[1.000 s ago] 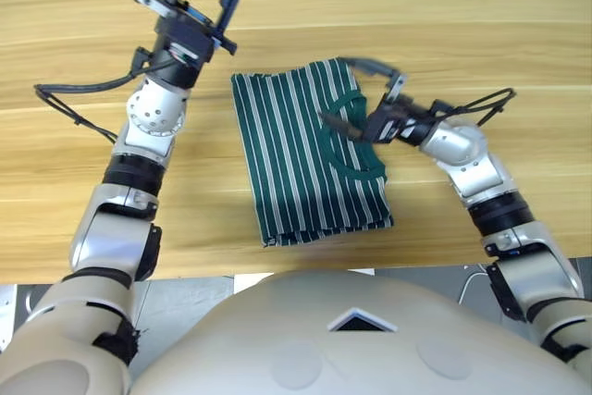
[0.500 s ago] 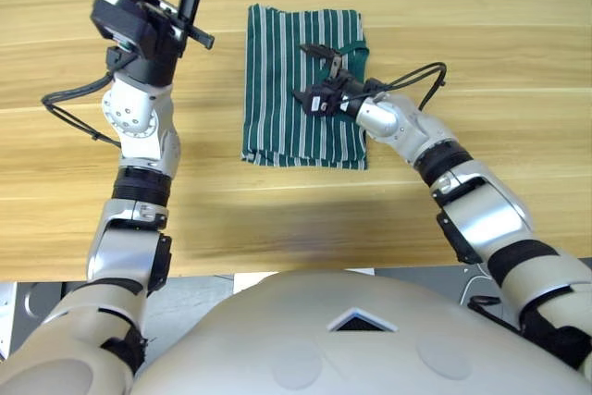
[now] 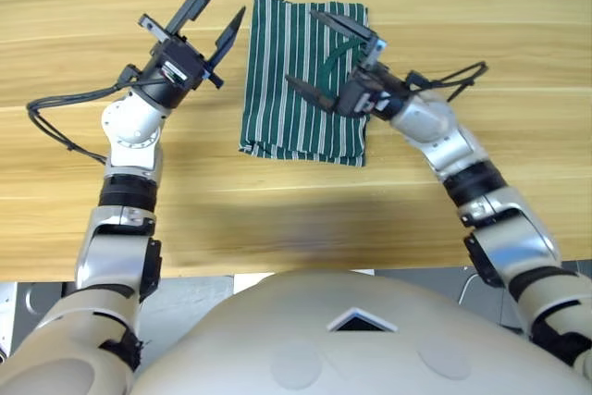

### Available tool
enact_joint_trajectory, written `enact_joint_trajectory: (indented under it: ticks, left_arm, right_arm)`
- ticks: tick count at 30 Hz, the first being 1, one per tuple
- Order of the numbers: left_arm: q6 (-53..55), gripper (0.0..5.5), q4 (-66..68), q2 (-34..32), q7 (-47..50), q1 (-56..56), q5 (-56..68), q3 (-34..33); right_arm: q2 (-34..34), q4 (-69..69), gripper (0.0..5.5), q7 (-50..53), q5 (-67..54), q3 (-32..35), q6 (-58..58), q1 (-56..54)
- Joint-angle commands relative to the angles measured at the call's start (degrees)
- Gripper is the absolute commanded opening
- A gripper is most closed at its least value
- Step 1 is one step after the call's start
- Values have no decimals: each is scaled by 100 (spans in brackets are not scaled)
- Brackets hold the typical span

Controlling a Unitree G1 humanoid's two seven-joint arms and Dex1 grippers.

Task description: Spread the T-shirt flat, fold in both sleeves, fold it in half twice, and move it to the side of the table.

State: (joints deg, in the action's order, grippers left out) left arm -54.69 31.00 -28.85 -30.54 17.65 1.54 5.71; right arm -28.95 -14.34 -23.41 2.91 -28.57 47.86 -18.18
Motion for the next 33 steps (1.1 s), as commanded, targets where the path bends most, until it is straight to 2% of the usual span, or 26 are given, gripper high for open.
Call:
enact_joint_trajectory:
  ticks: [1, 6, 8, 11, 14, 17, 24, 30, 31, 32, 33]
  left_arm:
    - [168, 241, -409, -665, -726, -581, -121, 297]
    - [837, 306, -1457, -1512, -1688, -1538, 123, 600]
    - [1146, 337, -1688, -1763, -1884, -1805, -72, 638]
    - [1391, 368, -1820, -1874, -1937, -1962, -409, 702]
    - [1498, 368, -1837, -1853, -1898, -1950, -733, 795]
    - [1600, 368, -1784, -1877, -1843, -1905, -1110, 855]
    - [1715, 368, -1231, -1823, -1134, -1339, -2490, 1096]
    - [1612, 368, -1059, -1703, -835, -1049, -2879, 1412]
    - [1581, 372, -1039, -1690, -832, -1025, -2915, 1491]
    - [1519, 372, -1027, -1686, -834, -1012, -2925, 1556]
    - [1466, 372, -1042, -1695, -877, -1025, -2872, 1606]
  right_arm:
    - [-1538, 1464, 437, -1247, -162, -174, -283, 1118]
    - [-2612, 1931, 437, -1723, 427, 253, -542, 2084]
    - [-2767, 1972, 437, -1769, 655, 394, -663, 2306]
    - [-2594, 1802, 437, -1700, 1200, 446, -986, 2274]
    - [-2152, 1387, 437, -1313, 2269, 391, -1573, 1961]
    - [-1872, 1186, 437, -1163, 2723, 245, -1753, 1803]
    - [-1494, 957, 437, -953, 3192, 12, -1916, 1666]
    - [-1475, 876, 437, -926, 3222, -37, -1907, 1669]
    - [-1465, 856, 414, -925, 3219, -50, -1908, 1662]
    - [-1452, 831, 414, -925, 3211, -57, -1920, 1652]
    - [-1438, 784, 386, -913, 3224, -70, -1935, 1634]
